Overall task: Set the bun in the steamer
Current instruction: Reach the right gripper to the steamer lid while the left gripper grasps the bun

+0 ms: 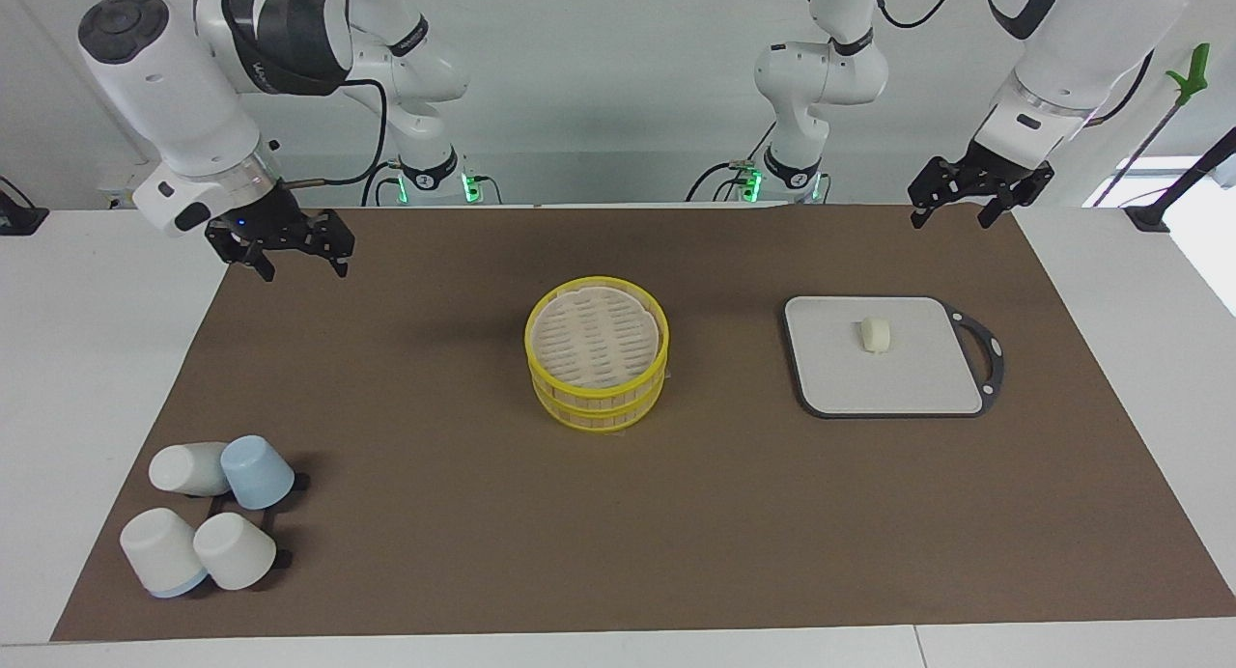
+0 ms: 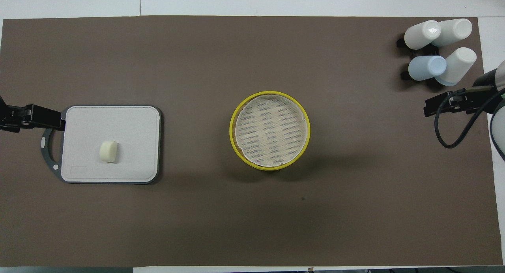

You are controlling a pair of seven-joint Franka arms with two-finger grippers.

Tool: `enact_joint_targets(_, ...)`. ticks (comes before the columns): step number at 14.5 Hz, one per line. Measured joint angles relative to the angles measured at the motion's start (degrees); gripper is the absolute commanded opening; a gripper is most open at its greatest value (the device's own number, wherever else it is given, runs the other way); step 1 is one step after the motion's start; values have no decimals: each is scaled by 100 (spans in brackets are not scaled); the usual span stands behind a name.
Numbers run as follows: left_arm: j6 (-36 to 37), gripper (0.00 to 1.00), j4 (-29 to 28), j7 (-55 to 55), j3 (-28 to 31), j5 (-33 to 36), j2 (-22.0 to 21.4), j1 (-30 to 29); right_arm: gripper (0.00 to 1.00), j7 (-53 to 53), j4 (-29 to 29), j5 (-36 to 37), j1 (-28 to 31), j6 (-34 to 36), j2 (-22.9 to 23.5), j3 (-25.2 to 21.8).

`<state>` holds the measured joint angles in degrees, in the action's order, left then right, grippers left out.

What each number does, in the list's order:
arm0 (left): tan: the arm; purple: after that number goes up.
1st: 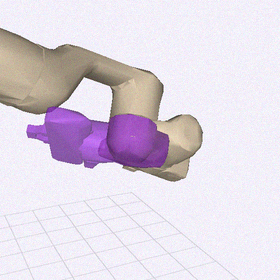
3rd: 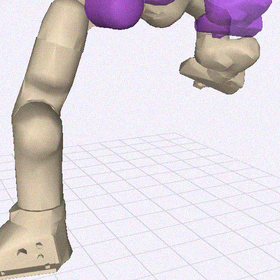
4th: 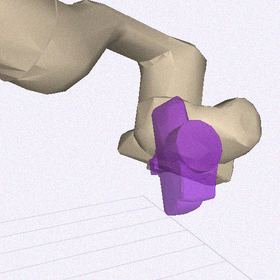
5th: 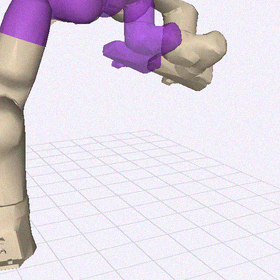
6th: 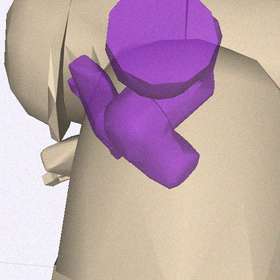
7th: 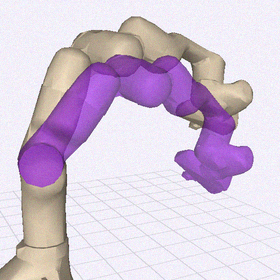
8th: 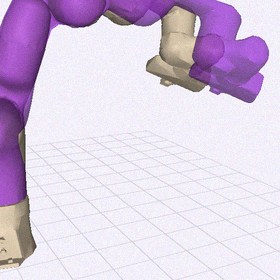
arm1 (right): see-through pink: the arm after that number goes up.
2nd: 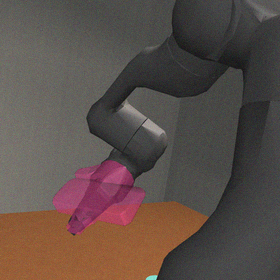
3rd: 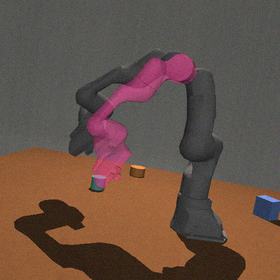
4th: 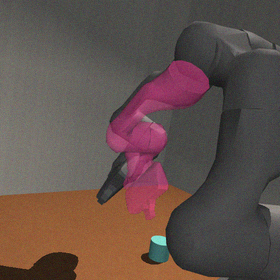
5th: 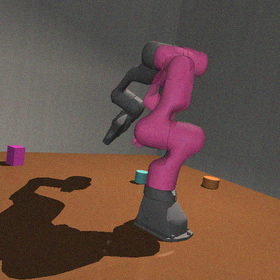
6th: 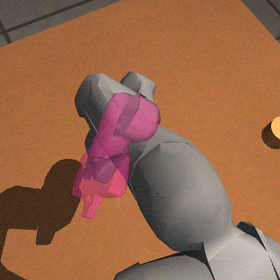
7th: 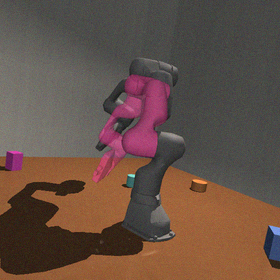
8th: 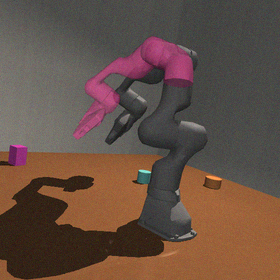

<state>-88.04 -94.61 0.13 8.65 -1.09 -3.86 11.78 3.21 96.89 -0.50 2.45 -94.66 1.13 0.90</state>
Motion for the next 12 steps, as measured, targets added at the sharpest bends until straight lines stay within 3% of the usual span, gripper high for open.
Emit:
enact_joint_targets(9,-16,100,-43,0,7,0,-17,0,100,0,56,0,-22,-6,-13,37)
enact_joint_targets(12,-570,100,-707,55,73,6,-207,-44,99,-29,123,-16,-231,-242,-13,73)
